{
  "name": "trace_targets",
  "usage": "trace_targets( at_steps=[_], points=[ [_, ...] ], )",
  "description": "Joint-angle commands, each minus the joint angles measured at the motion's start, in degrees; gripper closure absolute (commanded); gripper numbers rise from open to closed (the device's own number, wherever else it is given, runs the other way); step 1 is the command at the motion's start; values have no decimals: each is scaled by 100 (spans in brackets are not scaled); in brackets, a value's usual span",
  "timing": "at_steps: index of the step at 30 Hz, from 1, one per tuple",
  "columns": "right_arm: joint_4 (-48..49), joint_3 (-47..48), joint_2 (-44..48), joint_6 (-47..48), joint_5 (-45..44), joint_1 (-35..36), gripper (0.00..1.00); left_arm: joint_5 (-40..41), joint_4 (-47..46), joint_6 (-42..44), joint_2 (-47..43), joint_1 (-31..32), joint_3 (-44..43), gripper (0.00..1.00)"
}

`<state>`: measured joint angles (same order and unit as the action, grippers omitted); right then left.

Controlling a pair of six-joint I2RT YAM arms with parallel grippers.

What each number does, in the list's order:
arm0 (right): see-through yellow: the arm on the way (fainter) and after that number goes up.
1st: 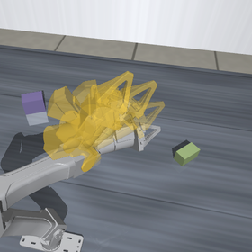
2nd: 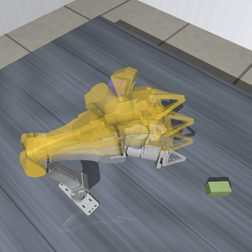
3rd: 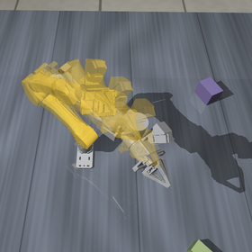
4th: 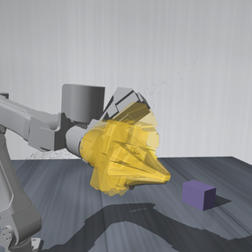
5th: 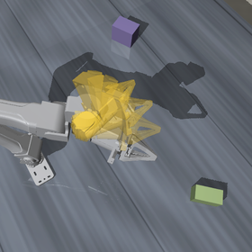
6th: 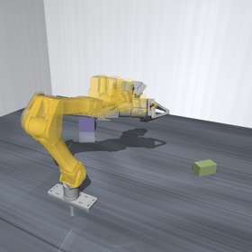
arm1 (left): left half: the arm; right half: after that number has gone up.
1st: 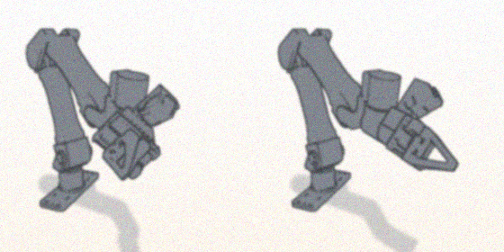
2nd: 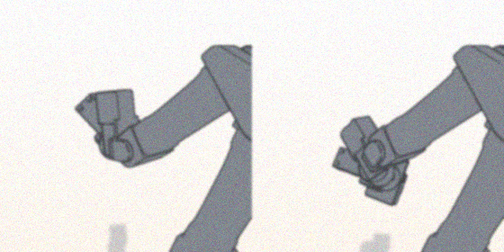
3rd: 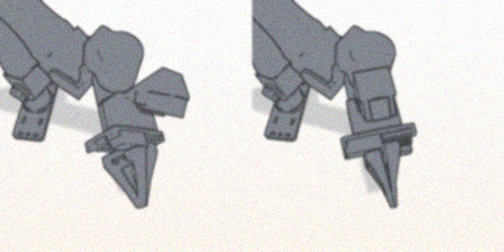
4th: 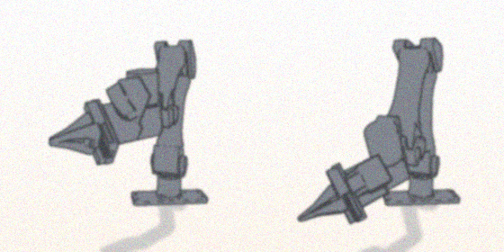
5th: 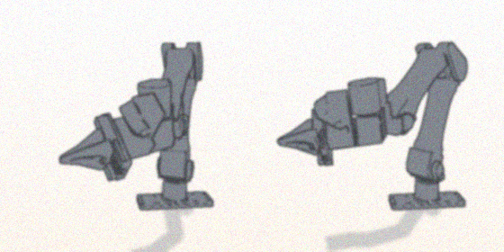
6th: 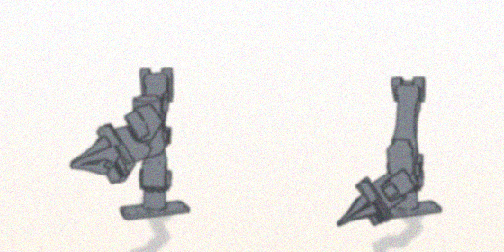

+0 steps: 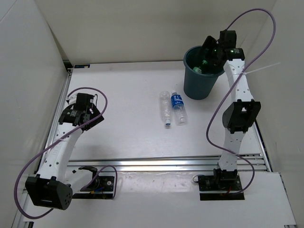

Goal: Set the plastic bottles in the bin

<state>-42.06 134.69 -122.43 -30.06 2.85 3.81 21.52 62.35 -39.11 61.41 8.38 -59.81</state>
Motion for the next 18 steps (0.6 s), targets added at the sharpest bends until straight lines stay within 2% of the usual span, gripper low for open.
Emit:
trace_targets(
  at_steps=[1, 5, 7, 10, 12, 15, 18],
  points=[
    [303, -152, 983, 298, -205, -3, 0, -104, -179, 211, -32, 14, -338, 0],
    [304, -611, 1581, 361, -681, -310, 0, -165, -416, 10, 108, 14, -304, 0],
    [-134, -664, 1582, 186, -628, -556, 0, -235, -521, -69, 161, 14, -163, 0],
    [-785, -585, 1582, 62, -321, -741, 0, -358, -583, -140, 283, 14, -110, 0],
    [-856, -970, 1582, 1, -163, -821, 0, -428, -715, -202, 354, 14, -110, 0],
    [-856, -1234, 1644, 1, 162, -943, 7, -482, -828, -202, 494, 14, -232, 0],
    [-917, -1375, 1644, -104, 435, -944, 8, -1034, -1188, 122, 696, 14, -434, 0]
  ],
)
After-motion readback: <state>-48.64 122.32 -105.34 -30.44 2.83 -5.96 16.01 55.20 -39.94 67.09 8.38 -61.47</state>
